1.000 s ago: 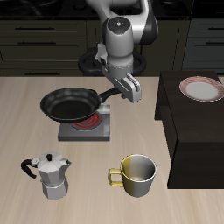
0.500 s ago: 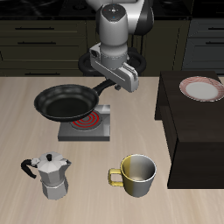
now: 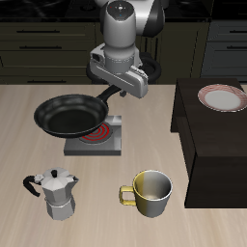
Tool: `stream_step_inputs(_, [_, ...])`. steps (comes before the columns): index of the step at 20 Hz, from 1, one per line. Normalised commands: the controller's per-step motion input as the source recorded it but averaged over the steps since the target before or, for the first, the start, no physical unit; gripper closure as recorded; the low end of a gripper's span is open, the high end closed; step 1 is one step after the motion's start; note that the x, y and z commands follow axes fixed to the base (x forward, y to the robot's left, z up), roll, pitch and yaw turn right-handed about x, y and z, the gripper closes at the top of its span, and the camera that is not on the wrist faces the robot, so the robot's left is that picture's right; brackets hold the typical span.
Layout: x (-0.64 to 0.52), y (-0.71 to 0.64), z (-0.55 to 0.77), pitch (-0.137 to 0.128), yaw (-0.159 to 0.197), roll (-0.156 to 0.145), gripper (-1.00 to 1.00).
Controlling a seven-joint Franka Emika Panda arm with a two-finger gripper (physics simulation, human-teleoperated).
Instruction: Place the frying pan on the top layer of the shelf
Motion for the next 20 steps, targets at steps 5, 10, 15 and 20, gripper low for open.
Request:
stream_step_inputs(5, [0.06, -0.04, 0.04, 0.007, 0.165, 0.003, 1.0])
stream_step_inputs(10, [0.1, -0.04, 0.05, 0.014, 0.179, -0.004, 1.0])
stream_step_inputs(15, [0.03, 0.03, 0.07, -0.011, 0.14, 0.007, 1.0])
stream_step_inputs(20, [0.04, 0.01, 0.05, -0.003, 0.137, 0.006, 1.0])
